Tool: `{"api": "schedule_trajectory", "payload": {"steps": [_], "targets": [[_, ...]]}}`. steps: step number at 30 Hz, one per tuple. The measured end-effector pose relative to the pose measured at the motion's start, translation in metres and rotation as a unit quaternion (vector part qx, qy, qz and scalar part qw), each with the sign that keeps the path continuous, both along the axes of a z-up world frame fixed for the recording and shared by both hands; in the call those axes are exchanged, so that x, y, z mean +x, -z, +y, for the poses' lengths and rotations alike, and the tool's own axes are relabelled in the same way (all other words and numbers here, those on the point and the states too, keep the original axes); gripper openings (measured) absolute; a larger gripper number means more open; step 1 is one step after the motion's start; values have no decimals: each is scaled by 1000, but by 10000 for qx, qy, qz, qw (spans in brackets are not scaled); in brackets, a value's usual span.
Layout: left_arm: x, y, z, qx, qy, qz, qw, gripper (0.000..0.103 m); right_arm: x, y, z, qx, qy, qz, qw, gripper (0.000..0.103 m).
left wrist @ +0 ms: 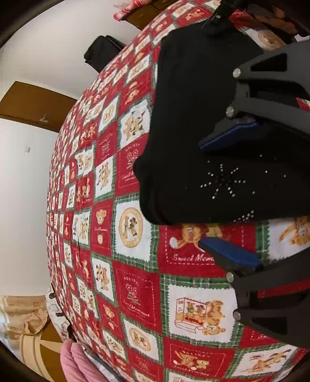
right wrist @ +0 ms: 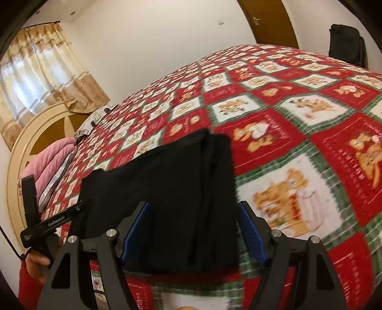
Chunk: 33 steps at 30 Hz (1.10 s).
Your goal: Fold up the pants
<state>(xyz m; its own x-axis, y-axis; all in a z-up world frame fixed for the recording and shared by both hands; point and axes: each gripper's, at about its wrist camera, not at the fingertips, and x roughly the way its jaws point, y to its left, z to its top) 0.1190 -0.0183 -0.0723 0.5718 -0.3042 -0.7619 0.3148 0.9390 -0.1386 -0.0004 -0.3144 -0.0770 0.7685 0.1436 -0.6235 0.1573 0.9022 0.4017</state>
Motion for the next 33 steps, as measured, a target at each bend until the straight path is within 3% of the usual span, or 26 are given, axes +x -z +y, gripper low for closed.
{"api": "schedule_trajectory", "payload": {"steps": [8, 14, 15, 18, 22, 26, 28, 31, 33], "targets": [[-10, 0, -10, 161, -25, 81, 9998, 79, -4, 5, -3, 211, -27, 34, 9998, 75], [-19, 0, -24, 295, 38, 14, 9996, 80, 0, 7, 6, -36, -175, 149, 9997, 69], [-20, -1, -24, 277, 63, 18, 9996, 80, 0, 7, 6, -60, -177, 140, 9997, 67], [-21, -2, -22, 192, 212, 31, 9996, 80, -1, 7, 3, -98, -165, 156, 9997, 50], [-20, 3, -5, -310, 179, 136, 9993, 82, -1, 8, -1, -39, -161, 164, 9997, 46], [-26, 4, -14, -140, 188, 44, 9997, 84, -1, 2, 21, -769, -237, 167, 9966, 45], [-25, 4, -14, -231, 131, 56, 9996, 85, -1, -2, 40, -1182, -463, 121, 9918, 45], [-24, 3, -12, -456, 178, 117, 9987, 79, 0, 4, 41, -1168, -488, 123, 9919, 45], [-25, 2, -13, -505, 316, 120, 9982, 60, 0, 11, 25, -626, -360, 122, 9973, 46]]}}
